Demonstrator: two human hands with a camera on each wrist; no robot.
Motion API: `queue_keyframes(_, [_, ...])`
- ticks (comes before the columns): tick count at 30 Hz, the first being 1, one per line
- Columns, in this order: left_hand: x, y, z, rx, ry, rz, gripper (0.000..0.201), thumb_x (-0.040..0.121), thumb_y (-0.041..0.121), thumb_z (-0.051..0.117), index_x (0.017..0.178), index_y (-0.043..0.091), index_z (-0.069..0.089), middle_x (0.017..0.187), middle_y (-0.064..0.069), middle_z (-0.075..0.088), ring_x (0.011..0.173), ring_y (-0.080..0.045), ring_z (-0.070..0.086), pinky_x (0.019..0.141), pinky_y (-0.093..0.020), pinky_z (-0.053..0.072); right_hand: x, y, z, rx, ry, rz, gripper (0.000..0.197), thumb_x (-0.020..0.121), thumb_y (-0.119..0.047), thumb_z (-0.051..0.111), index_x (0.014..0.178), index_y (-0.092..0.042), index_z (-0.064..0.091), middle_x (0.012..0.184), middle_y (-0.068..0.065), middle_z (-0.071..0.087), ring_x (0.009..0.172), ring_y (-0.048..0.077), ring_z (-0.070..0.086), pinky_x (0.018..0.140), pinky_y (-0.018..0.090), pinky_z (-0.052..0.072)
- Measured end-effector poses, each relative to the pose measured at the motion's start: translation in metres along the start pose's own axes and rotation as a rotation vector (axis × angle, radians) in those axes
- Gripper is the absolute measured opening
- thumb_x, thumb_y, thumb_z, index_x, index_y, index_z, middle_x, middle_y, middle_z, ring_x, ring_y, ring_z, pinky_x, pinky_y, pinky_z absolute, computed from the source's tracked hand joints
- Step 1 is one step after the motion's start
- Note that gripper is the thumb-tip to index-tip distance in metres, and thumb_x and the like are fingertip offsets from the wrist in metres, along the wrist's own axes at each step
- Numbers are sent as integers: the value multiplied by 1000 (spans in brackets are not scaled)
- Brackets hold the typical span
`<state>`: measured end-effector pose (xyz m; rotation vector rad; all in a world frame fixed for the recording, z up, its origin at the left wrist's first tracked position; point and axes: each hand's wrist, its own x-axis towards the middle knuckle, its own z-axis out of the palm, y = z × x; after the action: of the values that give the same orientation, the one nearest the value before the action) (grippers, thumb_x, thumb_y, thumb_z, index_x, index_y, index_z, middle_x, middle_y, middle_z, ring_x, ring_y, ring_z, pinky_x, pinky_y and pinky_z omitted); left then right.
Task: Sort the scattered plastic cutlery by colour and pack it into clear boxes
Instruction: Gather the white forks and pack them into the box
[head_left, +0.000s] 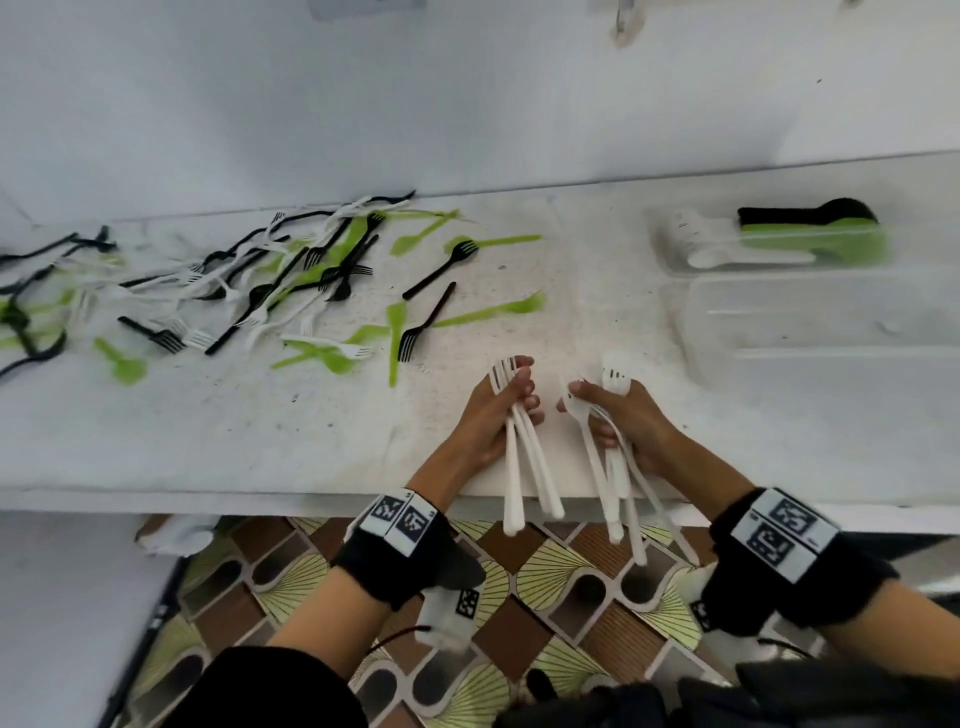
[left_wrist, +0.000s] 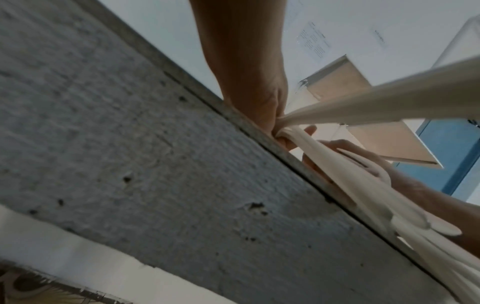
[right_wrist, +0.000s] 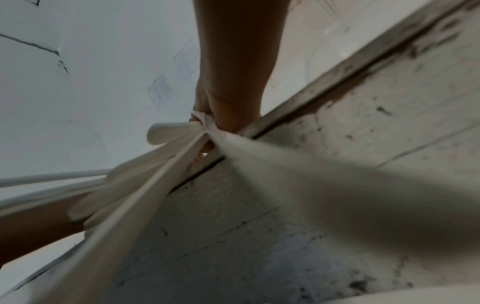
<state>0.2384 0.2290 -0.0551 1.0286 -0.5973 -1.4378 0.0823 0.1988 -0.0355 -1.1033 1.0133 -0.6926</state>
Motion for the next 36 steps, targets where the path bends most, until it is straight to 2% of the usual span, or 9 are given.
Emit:
queue_keyframes(5, [3,-1,1,91,-52,82,24,94,4,47,111,20,51,66,3,38,48,-3,46,40,-15,40,1,2,-1,78,-23,-27,16,88,-11,59,83,4,62,41,-4,56,29,3,34,32,13,29])
queue_keyframes(9, [7,0,6,91,-61,23,23,99,31,38,105,18,55,69,1,36,45,-3,43,38,-15,37,4,3,-2,57,-23,-31,16,84,-15,64,78,0,64,51,5,48,33,5,34,35,14,29])
queue_keyframes(12, [11,-1,1,117,-100,14,27,100,28,34,113,19,55,74,-1,39,55,-6,50,46,-18,45,8,8,-4,94,-17,-30,15,86,-12,62,77,-1,62,59,8,43,35,5,35,35,15,30])
queue_keyframes(16, [8,-5,1,312,-101,138,30,99,20,43,127,20,53,78,-1,49,66,-7,61,55,-20,51,9,9,-5,168,-55,-50,17,88,-16,59,77,-3,56,45,-5,44,36,3,37,36,14,32])
queue_keyframes(22, [12,-16,6,539,23,290,27,97,25,48,115,7,58,81,-2,62,57,-4,58,58,-23,49,11,7,12,113,-81,-98,22,91,-19,57,76,-2,59,45,-2,51,36,5,40,36,15,33])
queue_keyframes(27, [7,-15,4,540,63,344,23,93,26,54,110,12,57,91,2,63,83,-4,60,72,-11,46,8,12,11,134,-40,-141,13,89,-11,60,77,-5,61,41,0,47,35,10,41,36,19,36])
queue_keyframes(30, [6,-18,3,548,93,351,21,93,27,56,109,13,55,93,-1,62,85,-11,60,76,-18,49,8,12,12,111,-37,-138,10,88,-10,62,80,-3,64,47,2,54,36,10,43,36,19,37])
queue_keyframes(33, [7,-15,1,491,83,283,17,88,33,62,101,23,56,90,-5,63,84,-20,63,81,-39,54,6,10,12,119,-25,-120,11,87,-11,62,81,-2,64,45,2,51,35,10,43,37,18,37])
queue_keyframes(36, [5,-12,0,469,66,266,16,89,25,63,100,21,52,82,-1,63,70,-10,63,73,-36,53,0,10,8,102,-29,-118,12,87,-13,63,80,-4,65,41,0,48,35,10,43,38,18,36])
